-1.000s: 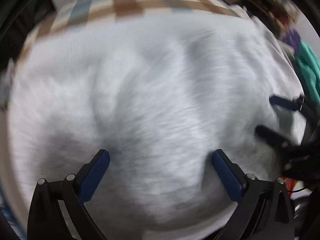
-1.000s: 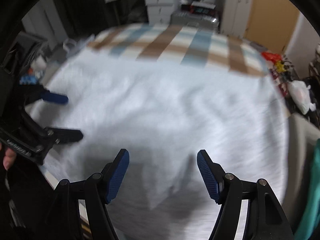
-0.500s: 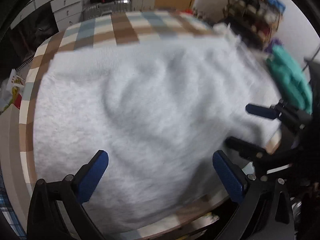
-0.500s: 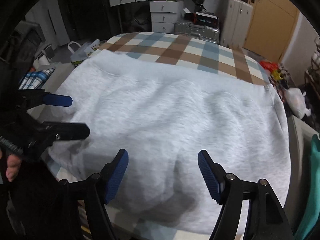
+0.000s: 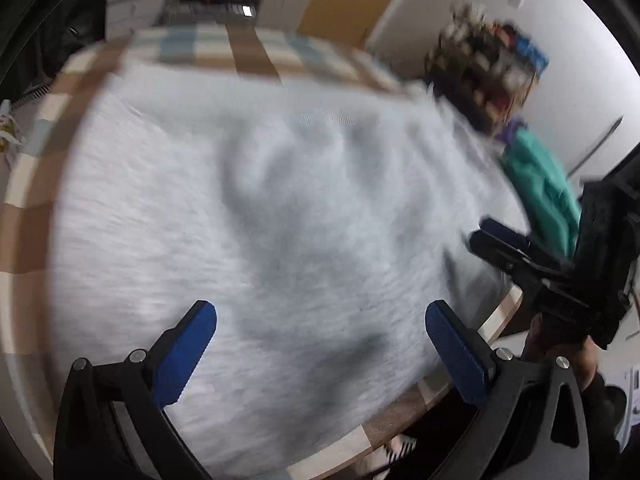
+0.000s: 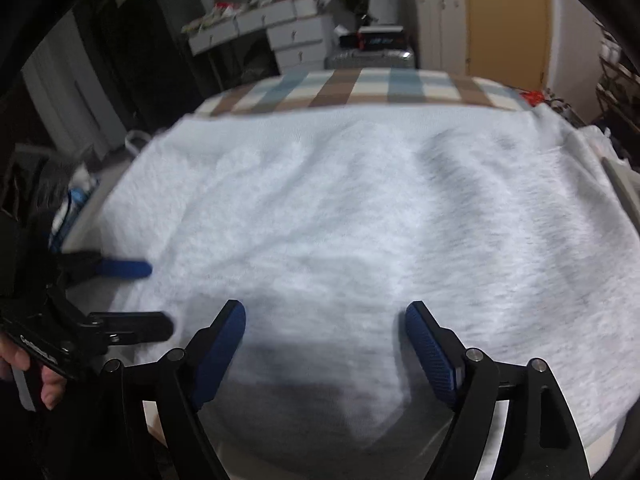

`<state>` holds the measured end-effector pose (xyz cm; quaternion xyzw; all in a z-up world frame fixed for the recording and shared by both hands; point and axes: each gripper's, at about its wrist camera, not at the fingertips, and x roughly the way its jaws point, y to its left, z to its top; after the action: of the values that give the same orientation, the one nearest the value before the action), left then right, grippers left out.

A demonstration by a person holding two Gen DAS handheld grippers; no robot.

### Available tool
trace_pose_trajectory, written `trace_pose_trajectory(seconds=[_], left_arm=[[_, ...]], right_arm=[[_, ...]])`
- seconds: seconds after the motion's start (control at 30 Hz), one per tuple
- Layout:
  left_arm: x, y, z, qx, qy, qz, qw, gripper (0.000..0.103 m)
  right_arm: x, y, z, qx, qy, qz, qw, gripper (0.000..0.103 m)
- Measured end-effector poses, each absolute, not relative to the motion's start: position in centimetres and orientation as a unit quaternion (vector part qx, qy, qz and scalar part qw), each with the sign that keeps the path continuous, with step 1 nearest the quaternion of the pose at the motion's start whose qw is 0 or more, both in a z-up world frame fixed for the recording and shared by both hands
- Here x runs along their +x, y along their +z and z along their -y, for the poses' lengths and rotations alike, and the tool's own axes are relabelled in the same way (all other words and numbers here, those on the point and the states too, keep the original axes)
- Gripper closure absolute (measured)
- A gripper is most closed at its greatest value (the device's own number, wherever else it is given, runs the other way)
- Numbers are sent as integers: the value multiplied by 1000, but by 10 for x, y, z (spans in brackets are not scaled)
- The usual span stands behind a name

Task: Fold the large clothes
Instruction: 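Release the hem and smooth the sweatshirt flat with both grippers open, then press the folded sweatshirt flat with both grippers open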

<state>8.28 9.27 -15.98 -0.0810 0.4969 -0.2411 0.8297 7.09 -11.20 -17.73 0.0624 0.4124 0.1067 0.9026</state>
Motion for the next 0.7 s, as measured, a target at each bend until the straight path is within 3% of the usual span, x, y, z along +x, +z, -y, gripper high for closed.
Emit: trace_pose_trajectory(seconds=[0.1,0.17,0.37,0.43,0.53,0.63,0.7], left_arm=[[79,-173,-125,-68,-175,-515,836,1],[83,-199,-136,-61,-145,-563,811,1],[80,-202,-137,12,-88,-560,824,1],[81,-197,-143,-16,-84,-561,823,1],[74,-167,-160,-77,-82,-510,853,1],[63,-128,-162,-152,-158,-421,880,1],[62,-124,-143,-140,-181,-402,887,1]], right_arm=[[45,-152,147,131,58,-337,930,19],[36,-150,173,172,18,-328,929,11],[71,-211,232,200,-6,-519,831,10],[71,-212,240,226,10,-516,826,12],[78,-204,226,167,6,-549,819,13],[77,-175,208,148,19,-519,841,14],[81,-157,189,134,42,-492,859,14]])
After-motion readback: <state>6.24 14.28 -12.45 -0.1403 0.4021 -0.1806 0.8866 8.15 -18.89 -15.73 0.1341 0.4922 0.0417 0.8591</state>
